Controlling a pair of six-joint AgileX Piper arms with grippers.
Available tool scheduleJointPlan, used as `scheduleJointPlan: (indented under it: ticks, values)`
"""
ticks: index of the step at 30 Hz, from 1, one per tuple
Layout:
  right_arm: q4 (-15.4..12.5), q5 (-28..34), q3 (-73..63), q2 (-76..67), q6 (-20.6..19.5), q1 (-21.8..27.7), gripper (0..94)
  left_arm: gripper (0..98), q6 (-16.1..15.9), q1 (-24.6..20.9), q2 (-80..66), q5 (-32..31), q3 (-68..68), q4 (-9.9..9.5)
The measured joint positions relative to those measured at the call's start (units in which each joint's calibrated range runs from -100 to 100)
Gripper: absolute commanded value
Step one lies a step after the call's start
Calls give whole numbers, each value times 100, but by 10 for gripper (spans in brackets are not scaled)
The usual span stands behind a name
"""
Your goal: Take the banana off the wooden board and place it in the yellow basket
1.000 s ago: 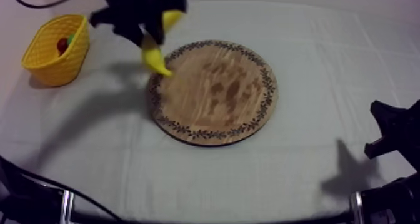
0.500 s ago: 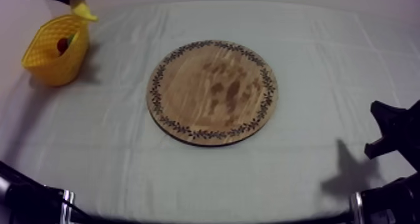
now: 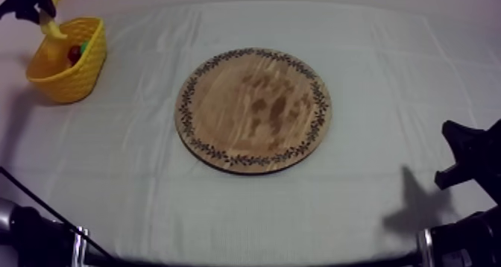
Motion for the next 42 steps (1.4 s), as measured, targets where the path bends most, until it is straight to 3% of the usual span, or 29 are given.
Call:
scheduleJointPlan:
  ticks: [7,10,14,20,32,42]
  values:
    - [0,0,0,0,0,0,3,760,-39,-75,136,-286,404,33]
    - [0,-9,0,0,0,0,3,828,-47,-65,57,-376,595,85]
    - [0,-9,0,0,0,0,3,830,-60,-58,-264,-541,922,190]
    - [0,-9,0,0,0,0,3,693,-72,-5,-1148,-866,1573,246]
    - [0,-9,0,0,0,0,3,147,18,485,-3696,-2400,3287,186]
    - [0,-9,0,0,0,0,3,11,-74,769,-5770,-3882,5304,202]
